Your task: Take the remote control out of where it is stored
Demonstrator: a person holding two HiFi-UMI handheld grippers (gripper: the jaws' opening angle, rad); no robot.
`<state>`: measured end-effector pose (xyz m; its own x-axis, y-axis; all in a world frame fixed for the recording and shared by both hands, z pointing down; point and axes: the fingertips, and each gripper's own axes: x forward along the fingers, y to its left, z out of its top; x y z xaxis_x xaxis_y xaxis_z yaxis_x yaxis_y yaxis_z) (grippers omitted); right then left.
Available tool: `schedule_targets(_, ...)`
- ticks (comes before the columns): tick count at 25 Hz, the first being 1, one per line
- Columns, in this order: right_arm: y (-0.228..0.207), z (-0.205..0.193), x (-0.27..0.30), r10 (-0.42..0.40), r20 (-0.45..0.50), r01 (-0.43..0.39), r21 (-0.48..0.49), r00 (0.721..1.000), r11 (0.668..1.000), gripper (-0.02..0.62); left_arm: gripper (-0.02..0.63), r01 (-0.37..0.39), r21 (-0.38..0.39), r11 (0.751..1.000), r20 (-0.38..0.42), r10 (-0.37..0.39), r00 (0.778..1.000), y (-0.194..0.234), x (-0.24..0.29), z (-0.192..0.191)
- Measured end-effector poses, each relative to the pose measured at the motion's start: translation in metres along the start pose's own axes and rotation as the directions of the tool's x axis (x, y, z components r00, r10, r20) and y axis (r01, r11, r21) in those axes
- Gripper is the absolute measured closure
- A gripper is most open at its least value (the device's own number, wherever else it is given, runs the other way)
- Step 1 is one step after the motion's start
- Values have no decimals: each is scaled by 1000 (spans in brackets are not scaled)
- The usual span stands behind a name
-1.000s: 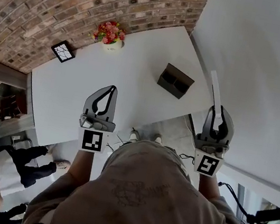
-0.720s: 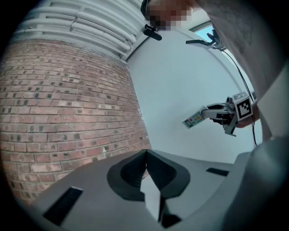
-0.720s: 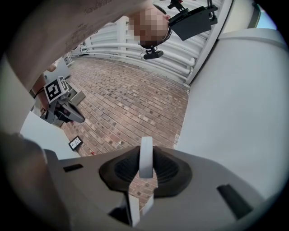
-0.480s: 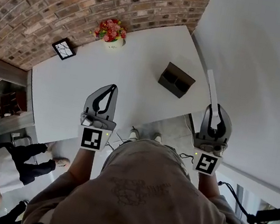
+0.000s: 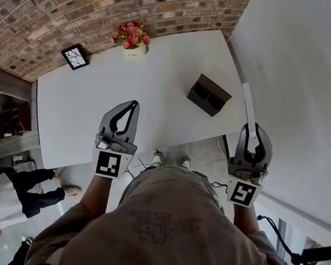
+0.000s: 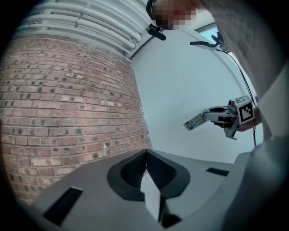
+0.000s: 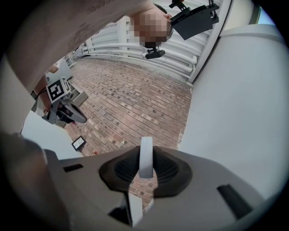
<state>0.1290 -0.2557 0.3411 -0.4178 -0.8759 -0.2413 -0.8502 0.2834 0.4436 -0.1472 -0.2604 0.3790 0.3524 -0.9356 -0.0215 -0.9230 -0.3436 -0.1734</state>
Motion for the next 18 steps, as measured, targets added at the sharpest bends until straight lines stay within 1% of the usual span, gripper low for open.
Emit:
schedule_targets(3,2,0,1,-2,-3,2,-3,1000,1000,512,595,-4,-2,1000,10,4,1000,3,-1,0)
schedule_targets(8,9,-4,3,7,-16,-7,0,1000,1000,512,595,-3,-12,1000,-24,3,1000,5,-5,-10)
schedule_targets(11,14,-4,4,15,-21,-15,4,1000,1000,512,595,-9,-28,1000,-17,9,1000,7,-6,-12)
schedule_targets(15,22,-1,7,17,-25,-18,-4,1000,1000,512,595,-4,-24,1000,-16,3,1000,13,-9,-17)
schedule_targets(18,29,5,8,15,-34,-16,-9,999,1000,512,595,-6,-49,999,-26,5,1000,21,-15,-21)
